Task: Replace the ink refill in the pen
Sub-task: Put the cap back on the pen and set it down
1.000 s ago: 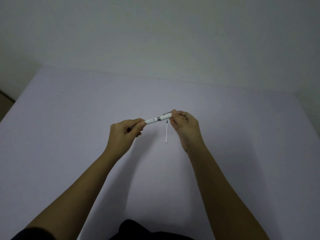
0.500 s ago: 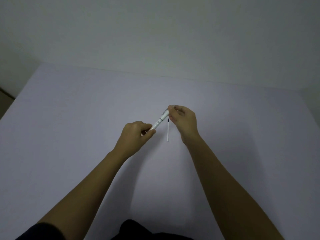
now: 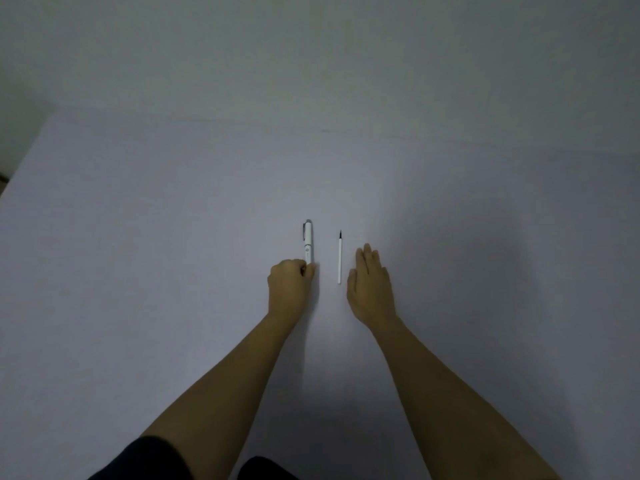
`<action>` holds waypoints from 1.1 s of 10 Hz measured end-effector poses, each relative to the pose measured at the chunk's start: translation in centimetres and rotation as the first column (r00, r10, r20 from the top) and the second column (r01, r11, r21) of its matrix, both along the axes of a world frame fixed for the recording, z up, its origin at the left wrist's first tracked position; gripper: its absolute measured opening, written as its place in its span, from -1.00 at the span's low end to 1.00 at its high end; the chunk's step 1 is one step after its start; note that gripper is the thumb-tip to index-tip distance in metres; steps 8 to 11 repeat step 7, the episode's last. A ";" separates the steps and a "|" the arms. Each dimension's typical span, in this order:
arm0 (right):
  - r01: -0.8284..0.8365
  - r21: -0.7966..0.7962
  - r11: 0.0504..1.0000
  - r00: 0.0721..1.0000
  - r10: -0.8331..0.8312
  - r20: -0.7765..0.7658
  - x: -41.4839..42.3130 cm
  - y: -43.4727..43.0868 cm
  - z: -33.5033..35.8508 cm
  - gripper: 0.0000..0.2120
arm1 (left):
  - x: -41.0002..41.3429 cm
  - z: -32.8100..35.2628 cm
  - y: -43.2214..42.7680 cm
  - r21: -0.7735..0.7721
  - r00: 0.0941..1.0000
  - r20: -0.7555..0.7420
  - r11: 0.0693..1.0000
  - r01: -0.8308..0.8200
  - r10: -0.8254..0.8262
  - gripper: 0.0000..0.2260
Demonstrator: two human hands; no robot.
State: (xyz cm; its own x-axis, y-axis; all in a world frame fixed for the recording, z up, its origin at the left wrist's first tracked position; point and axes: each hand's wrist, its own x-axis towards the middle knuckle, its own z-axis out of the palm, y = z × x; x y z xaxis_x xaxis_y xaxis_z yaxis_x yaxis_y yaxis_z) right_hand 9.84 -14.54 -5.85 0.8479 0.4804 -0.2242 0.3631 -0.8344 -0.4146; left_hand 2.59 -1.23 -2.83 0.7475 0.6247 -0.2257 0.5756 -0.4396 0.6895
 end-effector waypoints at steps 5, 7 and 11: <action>-0.054 -0.102 0.993 0.994 0.063 0.087 -0.6 -0.6 -1.9 -0.48 | -0.4 -2.0 -1.6 0.105 0.995 0.100 0.994 0.007 -0.017 -0.74; -0.060 -0.012 0.998 0.998 0.060 0.034 -0.1 -0.7 0.1 -0.49 | -0.5 -1.2 -1.1 0.148 0.998 0.057 0.989 0.022 -0.031 -0.71; -0.060 -0.012 0.998 0.998 0.060 0.034 -0.1 -0.7 0.1 -0.49 | -0.5 -1.2 -1.1 0.148 0.998 0.057 0.989 0.022 -0.031 -0.71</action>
